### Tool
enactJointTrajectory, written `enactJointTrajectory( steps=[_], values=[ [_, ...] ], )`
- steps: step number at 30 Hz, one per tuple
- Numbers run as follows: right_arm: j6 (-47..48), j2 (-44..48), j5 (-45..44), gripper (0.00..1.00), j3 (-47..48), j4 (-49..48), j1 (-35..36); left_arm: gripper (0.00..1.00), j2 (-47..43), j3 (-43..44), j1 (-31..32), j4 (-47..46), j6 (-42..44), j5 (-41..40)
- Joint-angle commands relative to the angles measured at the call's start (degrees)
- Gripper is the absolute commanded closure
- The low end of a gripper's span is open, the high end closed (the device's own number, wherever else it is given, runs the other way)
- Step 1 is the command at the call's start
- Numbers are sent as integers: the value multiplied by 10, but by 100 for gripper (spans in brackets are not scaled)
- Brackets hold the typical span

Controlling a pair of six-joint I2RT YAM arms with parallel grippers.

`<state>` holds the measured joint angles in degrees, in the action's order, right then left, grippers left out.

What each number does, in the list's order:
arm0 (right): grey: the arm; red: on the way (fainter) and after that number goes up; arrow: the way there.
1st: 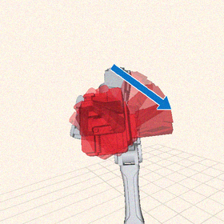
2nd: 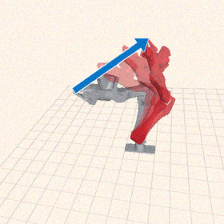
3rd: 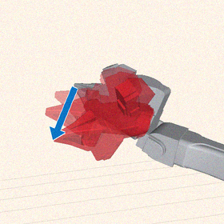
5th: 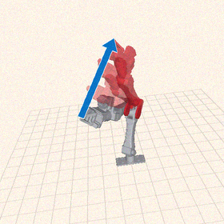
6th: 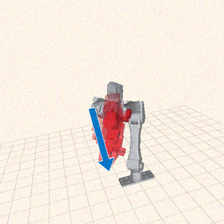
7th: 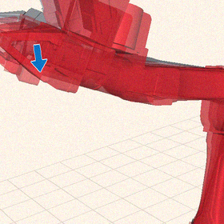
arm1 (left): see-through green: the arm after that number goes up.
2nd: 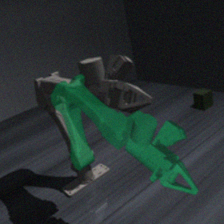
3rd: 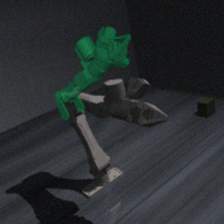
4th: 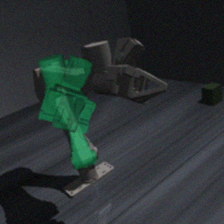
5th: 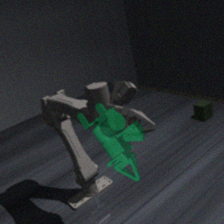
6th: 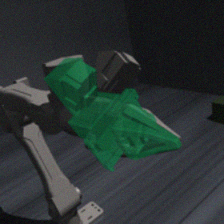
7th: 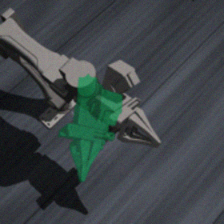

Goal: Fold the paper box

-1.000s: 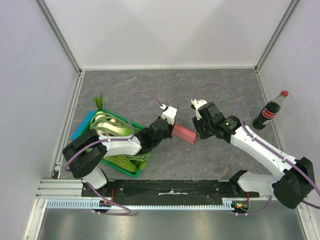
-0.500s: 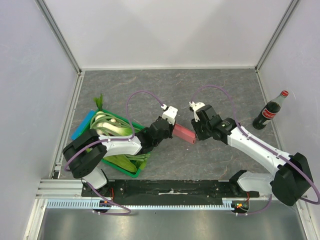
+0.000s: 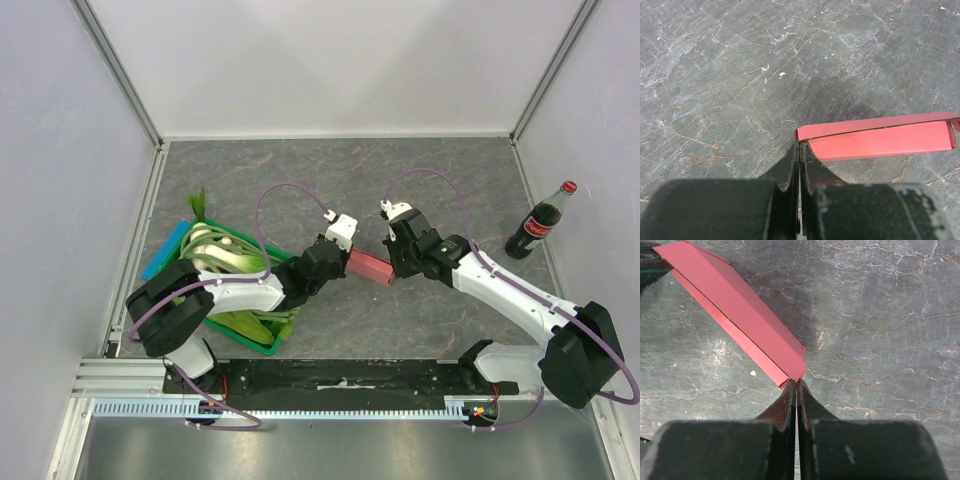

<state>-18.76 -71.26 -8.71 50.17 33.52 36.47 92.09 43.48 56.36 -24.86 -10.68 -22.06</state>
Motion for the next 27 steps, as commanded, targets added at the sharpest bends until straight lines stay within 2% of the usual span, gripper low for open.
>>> enactJointTrajectory(
  steps=[1, 9, 18, 22, 27],
  values=[
    [-60, -6, -6, 100, 35, 4, 0, 98, 15, -1, 16, 59, 17, -22],
    [-173, -29, 61, 100, 62, 5, -8, 98, 17, -2, 24, 61, 21, -36],
    [-230, -47, 146, 100, 63, 5, -67, 98, 12, -4, 31, 65, 29, -43],
    [-275, -38, 212, 100, 29, -35, -97, 98, 12, -4, 34, 65, 29, -43],
    [-300, -37, 241, 100, 34, -46, -112, 98, 17, 2, 38, 66, 27, -42]
  ],
)
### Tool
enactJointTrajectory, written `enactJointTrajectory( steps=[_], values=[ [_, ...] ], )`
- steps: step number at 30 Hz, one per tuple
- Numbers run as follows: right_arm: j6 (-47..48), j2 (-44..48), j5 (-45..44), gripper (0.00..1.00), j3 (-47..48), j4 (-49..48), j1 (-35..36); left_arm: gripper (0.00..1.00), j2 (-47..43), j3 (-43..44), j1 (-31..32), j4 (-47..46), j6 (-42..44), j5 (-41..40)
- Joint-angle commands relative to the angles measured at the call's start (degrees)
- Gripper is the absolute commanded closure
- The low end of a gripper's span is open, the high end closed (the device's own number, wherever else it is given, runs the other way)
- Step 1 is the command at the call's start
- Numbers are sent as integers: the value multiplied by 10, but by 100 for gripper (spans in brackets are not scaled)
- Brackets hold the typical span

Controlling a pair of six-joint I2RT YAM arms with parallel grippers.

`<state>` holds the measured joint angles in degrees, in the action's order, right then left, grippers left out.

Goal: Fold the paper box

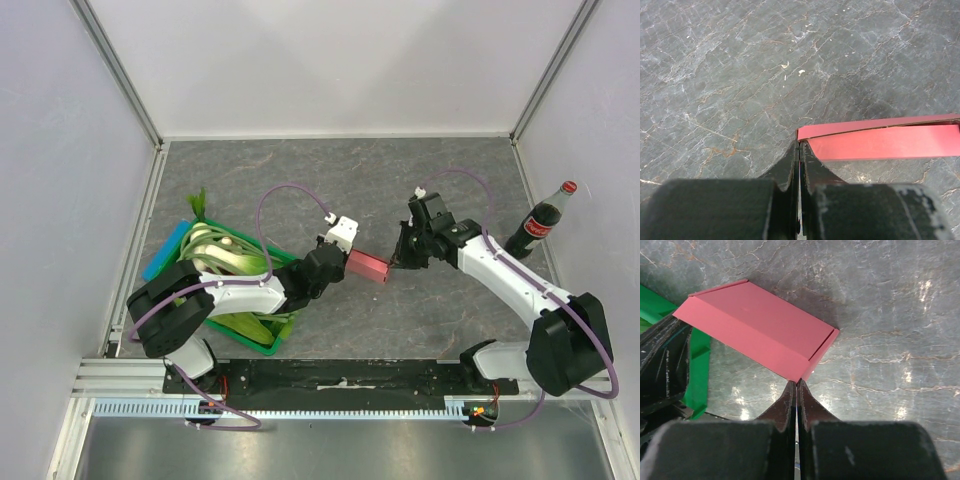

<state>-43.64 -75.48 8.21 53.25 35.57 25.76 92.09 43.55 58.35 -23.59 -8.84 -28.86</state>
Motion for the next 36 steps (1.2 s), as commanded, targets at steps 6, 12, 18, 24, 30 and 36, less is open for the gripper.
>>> enactJointTrajectory(
  steps=[6, 12, 18, 24, 30, 36],
  values=[
    [-85, 16, 105, 100, -28, -102, -17, 98, 23, 3, 20, 51, 7, 27],
    [19, 23, 44, 90, -14, -75, -7, 98, 26, 3, 21, 50, 0, 28],
    [87, 28, -37, 64, -6, -45, 30, 98, 27, 3, 21, 50, -1, 28],
    [108, 24, -99, 67, 5, -33, 55, 98, 29, 3, 21, 50, -3, 30],
    [116, 17, -137, 78, 3, -22, 68, 98, 29, 4, 21, 50, -2, 29],
    [99, 12, -133, 100, 15, -24, 71, 98, 34, 6, 21, 49, -1, 27]
  ],
)
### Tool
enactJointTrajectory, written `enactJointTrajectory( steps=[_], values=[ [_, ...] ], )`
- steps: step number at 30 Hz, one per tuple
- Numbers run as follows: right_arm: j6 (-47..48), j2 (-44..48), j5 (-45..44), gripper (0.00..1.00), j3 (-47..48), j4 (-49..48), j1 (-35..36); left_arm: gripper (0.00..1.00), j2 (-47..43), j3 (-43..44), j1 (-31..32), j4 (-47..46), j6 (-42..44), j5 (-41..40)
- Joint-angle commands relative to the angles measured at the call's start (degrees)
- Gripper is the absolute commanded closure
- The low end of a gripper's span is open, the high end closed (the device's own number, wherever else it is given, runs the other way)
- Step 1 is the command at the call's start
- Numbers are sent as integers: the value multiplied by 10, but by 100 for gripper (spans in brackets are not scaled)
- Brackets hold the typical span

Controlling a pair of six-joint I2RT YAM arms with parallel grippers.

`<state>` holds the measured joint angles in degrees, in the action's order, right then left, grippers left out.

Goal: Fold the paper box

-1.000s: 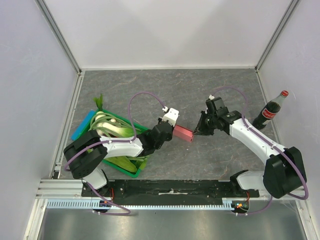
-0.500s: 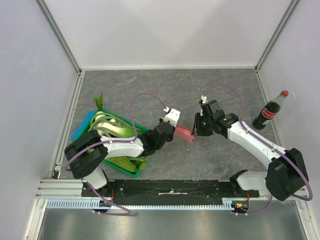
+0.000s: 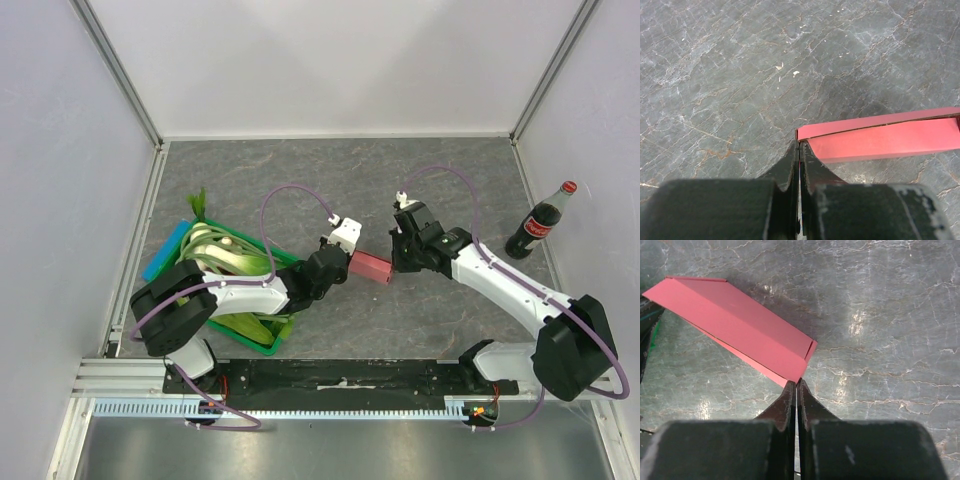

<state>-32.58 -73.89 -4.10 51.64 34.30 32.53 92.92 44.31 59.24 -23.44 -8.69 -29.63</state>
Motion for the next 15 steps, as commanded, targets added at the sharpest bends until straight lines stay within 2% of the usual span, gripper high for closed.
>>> enactJointTrajectory(
  steps=[1, 6, 15],
  values=[
    [-29, -4, -6, 100, 34, -11, 3, 98, 27, -2, 13, 47, -5, 34],
    [-86, -7, 91, 100, 41, -28, -6, 98, 28, -3, 13, 47, -3, 31],
    [-198, 9, 209, 100, 0, -136, -42, 98, 25, -2, 18, 47, -5, 32]
  ],
)
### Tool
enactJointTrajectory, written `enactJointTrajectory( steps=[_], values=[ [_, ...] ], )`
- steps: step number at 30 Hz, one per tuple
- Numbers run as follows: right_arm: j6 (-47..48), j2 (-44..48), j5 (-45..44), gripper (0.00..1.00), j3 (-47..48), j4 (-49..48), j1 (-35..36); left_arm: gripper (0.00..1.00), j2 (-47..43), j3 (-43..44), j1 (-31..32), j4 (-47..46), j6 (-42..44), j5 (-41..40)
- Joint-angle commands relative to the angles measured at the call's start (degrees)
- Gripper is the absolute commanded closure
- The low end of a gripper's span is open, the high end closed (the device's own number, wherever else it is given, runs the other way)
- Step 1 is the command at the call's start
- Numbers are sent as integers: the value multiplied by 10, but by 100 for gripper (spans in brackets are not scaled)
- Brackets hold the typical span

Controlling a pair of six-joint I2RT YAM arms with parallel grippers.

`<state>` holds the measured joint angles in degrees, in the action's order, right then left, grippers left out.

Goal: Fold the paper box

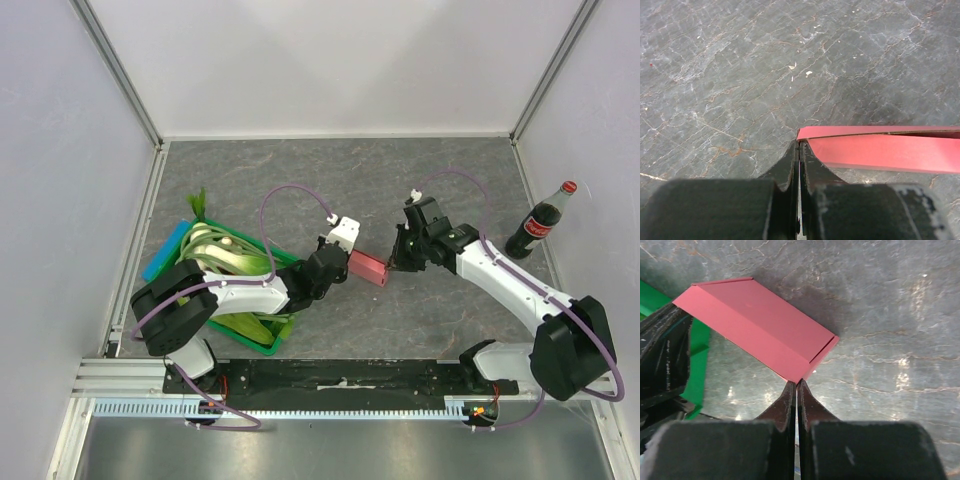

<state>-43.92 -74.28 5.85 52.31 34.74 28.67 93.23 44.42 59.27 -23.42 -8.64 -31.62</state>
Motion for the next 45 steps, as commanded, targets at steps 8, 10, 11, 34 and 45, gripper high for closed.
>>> enactJointTrajectory(
  steps=[8, 10, 11, 34, 45],
  values=[
    [-155, 26, 133, 100, -63, -217, -19, 98, 23, -2, 20, 47, -4, 52],
    [-171, 36, 137, 100, -70, -229, -25, 98, 23, -3, 21, 47, -5, 52],
    [-175, 37, 138, 100, -77, -231, -28, 98, 22, -4, 22, 47, -5, 52],
    [21, 38, 85, 100, -19, -47, -44, 98, 18, -19, 22, 46, -1, 39],
    [132, 2, 78, 100, 6, 42, -44, 98, 27, -13, 22, 47, -4, 37]
  ],
)
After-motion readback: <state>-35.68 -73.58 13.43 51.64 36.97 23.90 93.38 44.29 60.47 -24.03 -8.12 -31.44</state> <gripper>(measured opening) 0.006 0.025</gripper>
